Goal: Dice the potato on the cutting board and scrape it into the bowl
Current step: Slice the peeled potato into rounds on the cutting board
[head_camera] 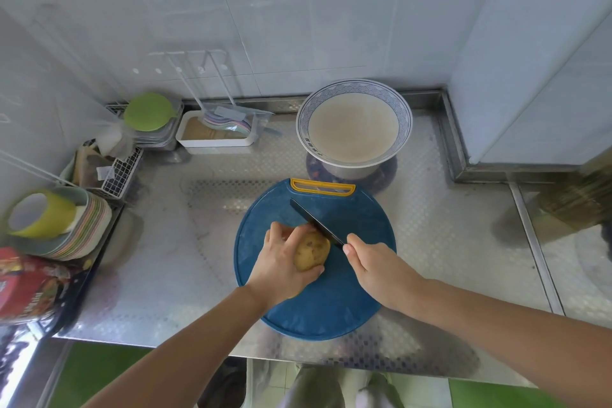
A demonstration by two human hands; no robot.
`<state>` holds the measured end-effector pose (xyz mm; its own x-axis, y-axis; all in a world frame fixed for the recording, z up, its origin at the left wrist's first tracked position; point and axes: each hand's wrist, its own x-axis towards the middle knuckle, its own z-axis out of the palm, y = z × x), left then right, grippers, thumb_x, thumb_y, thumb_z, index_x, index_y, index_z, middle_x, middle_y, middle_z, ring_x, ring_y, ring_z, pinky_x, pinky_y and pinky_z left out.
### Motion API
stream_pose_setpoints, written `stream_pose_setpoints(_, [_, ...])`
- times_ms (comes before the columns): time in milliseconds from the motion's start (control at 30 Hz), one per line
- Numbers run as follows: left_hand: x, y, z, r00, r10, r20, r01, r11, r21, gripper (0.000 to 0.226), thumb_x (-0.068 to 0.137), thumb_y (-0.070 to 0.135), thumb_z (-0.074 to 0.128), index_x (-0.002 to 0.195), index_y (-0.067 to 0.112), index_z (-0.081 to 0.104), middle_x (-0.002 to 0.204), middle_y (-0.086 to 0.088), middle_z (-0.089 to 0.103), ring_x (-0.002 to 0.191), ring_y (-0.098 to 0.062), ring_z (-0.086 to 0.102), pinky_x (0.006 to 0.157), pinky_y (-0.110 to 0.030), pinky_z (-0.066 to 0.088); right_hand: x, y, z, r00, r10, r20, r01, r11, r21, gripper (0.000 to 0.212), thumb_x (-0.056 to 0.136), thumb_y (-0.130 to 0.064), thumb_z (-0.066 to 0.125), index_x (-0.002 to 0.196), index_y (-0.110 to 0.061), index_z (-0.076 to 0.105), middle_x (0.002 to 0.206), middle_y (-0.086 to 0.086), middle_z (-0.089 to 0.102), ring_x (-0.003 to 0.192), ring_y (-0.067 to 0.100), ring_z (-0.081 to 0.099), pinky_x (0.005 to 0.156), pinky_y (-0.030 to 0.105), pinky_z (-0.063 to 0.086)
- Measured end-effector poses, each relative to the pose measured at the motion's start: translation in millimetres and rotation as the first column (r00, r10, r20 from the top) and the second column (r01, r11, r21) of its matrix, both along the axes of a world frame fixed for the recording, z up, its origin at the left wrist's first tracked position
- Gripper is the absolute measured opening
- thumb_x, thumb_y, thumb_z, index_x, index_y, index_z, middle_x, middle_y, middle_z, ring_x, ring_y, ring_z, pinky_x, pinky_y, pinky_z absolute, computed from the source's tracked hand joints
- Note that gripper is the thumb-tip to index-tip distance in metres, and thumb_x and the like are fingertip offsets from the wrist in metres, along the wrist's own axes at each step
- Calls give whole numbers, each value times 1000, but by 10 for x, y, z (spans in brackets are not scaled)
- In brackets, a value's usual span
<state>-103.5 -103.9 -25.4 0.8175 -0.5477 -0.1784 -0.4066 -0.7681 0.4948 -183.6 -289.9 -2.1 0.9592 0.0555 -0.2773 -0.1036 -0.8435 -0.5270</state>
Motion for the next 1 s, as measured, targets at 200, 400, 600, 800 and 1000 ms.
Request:
stream_pose_setpoints(200, [38,-5,18,1000,-2,-19,2,1000,26,73,77,52,69,139,42,31,116,7,24,117,-15,33,97,-24,37,56,13,-24,999,-24,-33,25,999,35,25,108,-31,22,98,-17,40,64,-4,44,54,13,44,49,25,32])
stream_pose_setpoints(400, [92,-15,24,998,10,-66,-8,999,41,72,76,53,69,136,47,29,113,9,22,115,-15,33,94,-25,38,128,32,-83,997,-55,-60,58,997,50,26,108,-32,24,95,-17,41,66,-7,44,56,11,46,50,23,35])
stream_pose_setpoints(600, [97,-32,38,998,18,-66,-16,1000,27,72,76,51,70,136,45,30,113,8,23,110,-11,30,90,-20,34,250,79,-153,993,-88,-84,96,991,97,28,108,-31,25,91,-15,40,67,-5,45,56,11,46,51,22,33])
stream_pose_setpoints(800, [89,-45,51,998,6,-55,-4,999,51,71,77,51,69,136,45,30,112,9,22,106,-8,26,89,-20,33,324,130,-237,990,-109,-94,119,988,103,27,108,-31,26,93,-14,41,69,-6,44,58,9,46,50,20,31])
stream_pose_setpoints(1000, [101,-51,48,999,4,-49,-2,998,59,70,77,52,68,135,45,30,114,8,24,107,-8,27,88,-21,34,341,135,-284,985,-131,-109,144,982,123,28,108,-32,26,94,-13,42,76,-1,51,64,11,50,51,19,32])
